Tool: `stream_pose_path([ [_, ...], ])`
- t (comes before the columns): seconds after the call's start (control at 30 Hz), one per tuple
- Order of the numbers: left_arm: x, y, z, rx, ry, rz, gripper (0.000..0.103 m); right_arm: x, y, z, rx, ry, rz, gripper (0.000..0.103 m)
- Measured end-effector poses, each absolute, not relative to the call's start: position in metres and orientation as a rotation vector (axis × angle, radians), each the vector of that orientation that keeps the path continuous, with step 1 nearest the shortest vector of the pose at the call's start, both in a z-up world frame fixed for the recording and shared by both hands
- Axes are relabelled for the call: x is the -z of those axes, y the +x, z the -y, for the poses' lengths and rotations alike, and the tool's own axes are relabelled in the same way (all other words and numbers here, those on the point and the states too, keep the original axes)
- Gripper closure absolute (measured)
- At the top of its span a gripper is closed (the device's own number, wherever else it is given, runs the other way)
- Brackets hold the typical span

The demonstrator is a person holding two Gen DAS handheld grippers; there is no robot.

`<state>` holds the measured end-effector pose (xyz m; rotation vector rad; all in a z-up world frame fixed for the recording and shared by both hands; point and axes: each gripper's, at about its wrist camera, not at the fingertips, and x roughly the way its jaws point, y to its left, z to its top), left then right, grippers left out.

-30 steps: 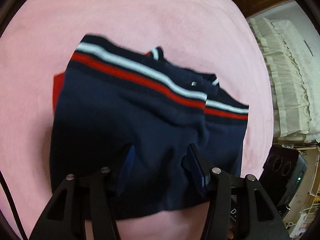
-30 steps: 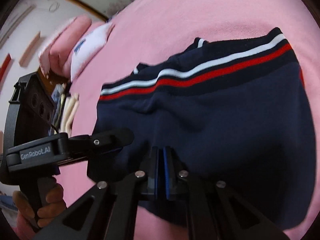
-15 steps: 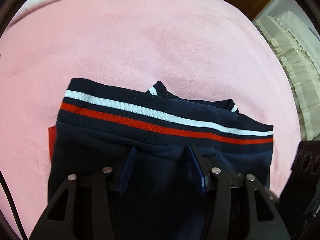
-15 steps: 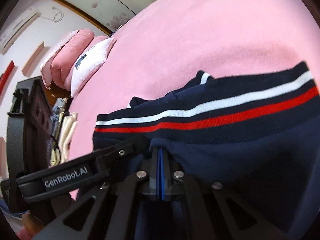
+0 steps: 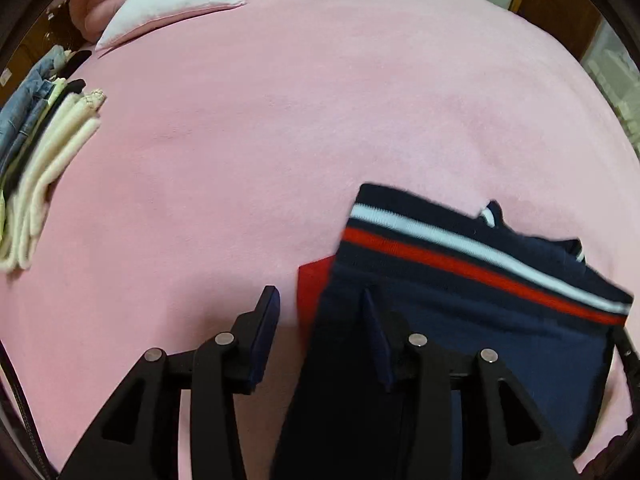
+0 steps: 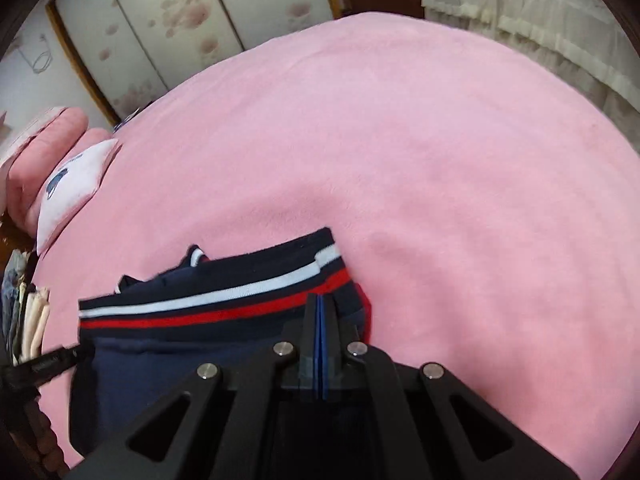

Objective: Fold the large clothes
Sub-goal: 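Lift the hem band with both tools and fold it toward the collar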

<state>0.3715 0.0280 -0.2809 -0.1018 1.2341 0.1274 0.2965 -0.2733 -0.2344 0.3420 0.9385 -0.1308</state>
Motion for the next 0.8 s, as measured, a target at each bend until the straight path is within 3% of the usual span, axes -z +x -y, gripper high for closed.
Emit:
stream_pose_path([
  [0.17,0.254,0.340,0.005,0.039,-0.041,-1.243,0.064,0.212,0.279,0.231,-0.117,0.333,-0.934,0.101],
  [0.27,0.254,0.322,0.033,0.118,-0.027,-1.287,0.075,0.217,0.267,0.193,-0.279,0.345,-1.020,0.101],
  [0.43,0.274,0.309,0.037,0.080,-0.015,-1.360,0.086,0.244,0.248,0.167,-0.339,0.392,-1.146,0.101],
  [0.8,0.274,0.299,0.035,0.014,0.009,-1.361,0.086,0.253,0.228,0.232,-0.158,0.449,-1.137,0.103],
])
